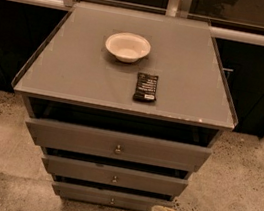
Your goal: Open bottom drawer
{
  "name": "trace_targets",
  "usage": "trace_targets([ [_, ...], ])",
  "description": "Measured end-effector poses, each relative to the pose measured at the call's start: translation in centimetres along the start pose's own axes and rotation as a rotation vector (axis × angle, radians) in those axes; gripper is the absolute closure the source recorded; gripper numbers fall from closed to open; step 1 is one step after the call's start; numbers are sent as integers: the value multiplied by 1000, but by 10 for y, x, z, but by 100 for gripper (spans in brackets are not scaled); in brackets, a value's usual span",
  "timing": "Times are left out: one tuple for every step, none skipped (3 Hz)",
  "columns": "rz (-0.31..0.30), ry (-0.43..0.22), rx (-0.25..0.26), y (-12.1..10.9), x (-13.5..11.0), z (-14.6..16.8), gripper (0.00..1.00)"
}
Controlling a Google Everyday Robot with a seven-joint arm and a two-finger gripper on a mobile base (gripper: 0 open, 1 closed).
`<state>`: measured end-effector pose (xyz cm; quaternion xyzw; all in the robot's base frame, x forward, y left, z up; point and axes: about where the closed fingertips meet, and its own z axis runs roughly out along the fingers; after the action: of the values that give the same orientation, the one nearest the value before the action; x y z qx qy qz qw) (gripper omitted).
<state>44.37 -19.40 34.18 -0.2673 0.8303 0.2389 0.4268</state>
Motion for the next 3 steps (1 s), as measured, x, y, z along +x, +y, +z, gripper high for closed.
trace_targets([
  [8, 6, -57, -27, 29, 55, 100],
  [17, 15, -57, -28, 37, 62, 100],
  [18, -1, -61, -38, 51, 76, 100],
])
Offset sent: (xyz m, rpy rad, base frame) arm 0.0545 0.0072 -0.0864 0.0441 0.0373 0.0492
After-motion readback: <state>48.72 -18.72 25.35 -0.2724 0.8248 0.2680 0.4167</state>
